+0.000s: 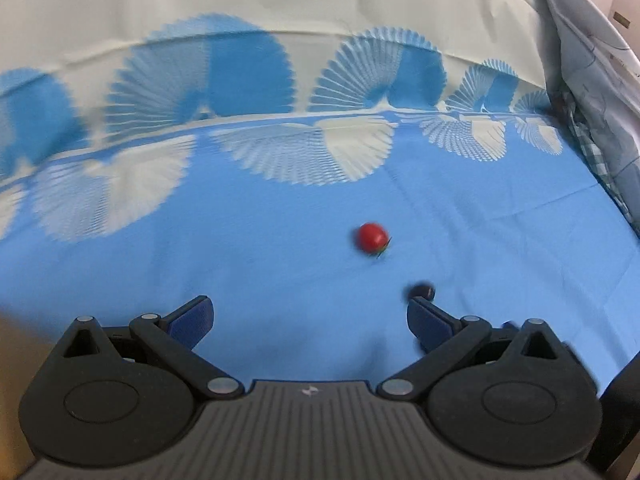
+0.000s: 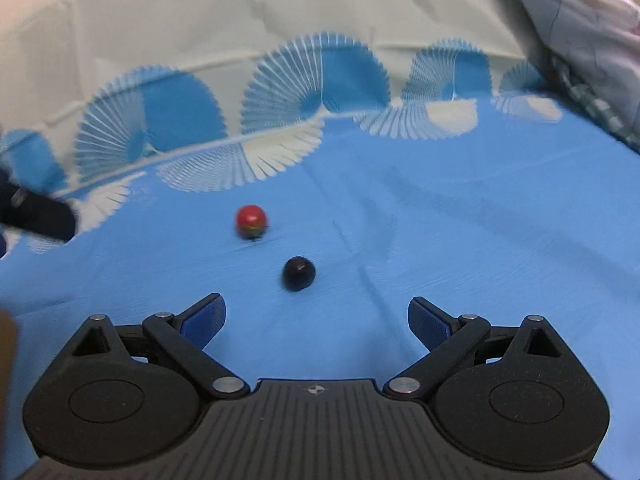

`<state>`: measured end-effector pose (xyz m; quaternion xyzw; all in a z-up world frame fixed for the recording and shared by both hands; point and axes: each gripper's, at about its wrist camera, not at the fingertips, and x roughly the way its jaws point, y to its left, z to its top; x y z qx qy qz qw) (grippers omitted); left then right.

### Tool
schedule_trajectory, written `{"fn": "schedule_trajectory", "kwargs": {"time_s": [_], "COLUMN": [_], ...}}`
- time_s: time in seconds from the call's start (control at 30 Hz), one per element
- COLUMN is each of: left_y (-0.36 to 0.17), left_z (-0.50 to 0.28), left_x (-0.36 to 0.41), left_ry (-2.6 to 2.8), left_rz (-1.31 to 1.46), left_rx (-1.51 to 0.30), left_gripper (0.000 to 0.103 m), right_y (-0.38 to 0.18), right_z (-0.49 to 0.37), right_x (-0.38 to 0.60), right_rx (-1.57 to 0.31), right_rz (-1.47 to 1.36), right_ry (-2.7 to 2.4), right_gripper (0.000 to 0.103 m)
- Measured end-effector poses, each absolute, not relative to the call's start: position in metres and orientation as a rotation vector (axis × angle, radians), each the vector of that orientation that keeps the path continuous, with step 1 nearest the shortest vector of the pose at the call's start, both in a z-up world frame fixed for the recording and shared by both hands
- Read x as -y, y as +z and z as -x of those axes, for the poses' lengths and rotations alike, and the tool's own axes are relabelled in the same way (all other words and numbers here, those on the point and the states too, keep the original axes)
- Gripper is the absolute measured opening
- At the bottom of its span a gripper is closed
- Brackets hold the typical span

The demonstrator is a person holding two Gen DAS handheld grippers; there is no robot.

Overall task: Organize fruits
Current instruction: 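Grasp the last cherry tomato with the left tool while the right tool grasps the last dark cherry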

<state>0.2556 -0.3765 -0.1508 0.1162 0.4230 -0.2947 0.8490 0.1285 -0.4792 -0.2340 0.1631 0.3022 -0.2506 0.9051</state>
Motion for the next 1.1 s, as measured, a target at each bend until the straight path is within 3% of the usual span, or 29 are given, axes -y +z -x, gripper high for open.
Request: {"fn": "schedule_trajectory", "kwargs": {"time_s": [0.27,0.47,0.5,0.53,0.6,0.63,1.1], "left_y": [-0.211,-0.242,-0.243,-0.242,-0.236,-0.234,-0.198], "left_z": [-0.314,-0.341,-0.345,-0.346,-0.349,-0.352,-0.292], "left_x": [0.468,0.488,0.485,0.481,0.477,0.475,0.405], "left_ry": [-0.680,-0.633,-0.625,-0.619,-0.658,-0.661,-0.519], "left_rz": [-0.297,-0.321,-0.299,-0.274,-0.253,-0.240,-0.278], "left_rx": [-0.910,-0.996,-0.997,-0.980,-0.966,-0.984,-0.983], "left_gripper": [0.103,0.102,0.095,0.075,0.033,0.033,0.034], "right_y": [-0.269,-0.272,-0.271,-0.270,-0.266,-0.265,-0.243], "right_z": [-0.167,-0.175,-0.175,-0.173,-0.169,-0.168,-0.133], "right_x": [0.491,0.491,0.492,0.492,0.494,0.496,0.508], "right_rx": [-0.626,-0.639,-0.637,-0.631,-0.616,-0.616,-0.534], "right_rz": [-0.223,-0.194,-0.195,-0.190,-0.174,-0.177,-0.309], "right_ry": [-0.491,-0.507,-0.507,-0.509,-0.504,-0.508,-0.559], "right_gripper": [0.099,0.100,0.095,0.088,0.037,0.027,0.028]}}
